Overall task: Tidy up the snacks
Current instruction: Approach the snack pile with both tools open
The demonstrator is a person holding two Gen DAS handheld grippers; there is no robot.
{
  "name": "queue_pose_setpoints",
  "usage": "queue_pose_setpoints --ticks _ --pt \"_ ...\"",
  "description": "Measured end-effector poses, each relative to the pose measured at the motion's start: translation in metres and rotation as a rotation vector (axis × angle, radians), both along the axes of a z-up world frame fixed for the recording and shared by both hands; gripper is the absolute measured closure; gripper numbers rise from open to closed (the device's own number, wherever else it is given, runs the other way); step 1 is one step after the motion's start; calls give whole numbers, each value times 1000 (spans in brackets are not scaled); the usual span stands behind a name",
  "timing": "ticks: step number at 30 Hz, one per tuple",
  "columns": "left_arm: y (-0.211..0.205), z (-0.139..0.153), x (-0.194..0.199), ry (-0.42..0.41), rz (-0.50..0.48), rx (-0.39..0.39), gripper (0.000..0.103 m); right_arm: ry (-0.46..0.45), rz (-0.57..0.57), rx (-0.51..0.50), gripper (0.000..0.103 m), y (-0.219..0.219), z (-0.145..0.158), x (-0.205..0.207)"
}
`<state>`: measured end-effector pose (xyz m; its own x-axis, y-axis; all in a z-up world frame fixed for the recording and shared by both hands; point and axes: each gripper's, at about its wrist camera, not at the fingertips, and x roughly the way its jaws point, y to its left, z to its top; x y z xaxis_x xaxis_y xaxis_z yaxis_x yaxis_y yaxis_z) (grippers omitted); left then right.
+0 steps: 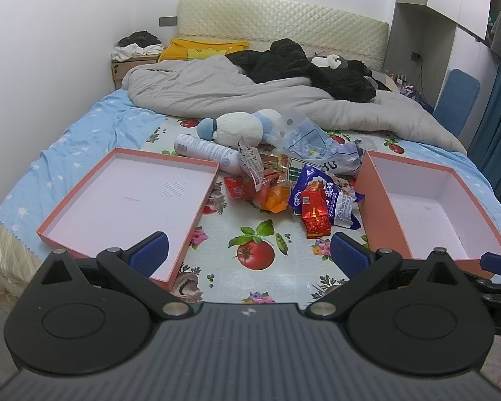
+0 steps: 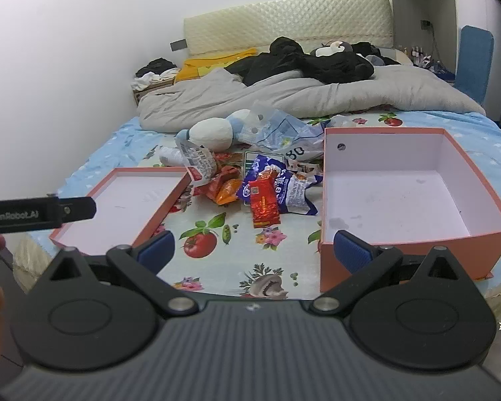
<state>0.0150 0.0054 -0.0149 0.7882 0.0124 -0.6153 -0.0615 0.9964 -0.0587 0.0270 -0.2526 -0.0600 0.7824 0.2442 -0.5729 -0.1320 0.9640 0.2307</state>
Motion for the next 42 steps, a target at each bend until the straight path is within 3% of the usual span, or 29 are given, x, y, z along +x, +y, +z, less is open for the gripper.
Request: queue_pose_setpoints --ticks 21,42 --pt "-2 -11 -23 -3 -38 1 0 -17 2 -20 0 16 -8 -30" --pt "-6 -24 -8 50 -55 -15 0 25 -12 17 8 10 -25 -19"
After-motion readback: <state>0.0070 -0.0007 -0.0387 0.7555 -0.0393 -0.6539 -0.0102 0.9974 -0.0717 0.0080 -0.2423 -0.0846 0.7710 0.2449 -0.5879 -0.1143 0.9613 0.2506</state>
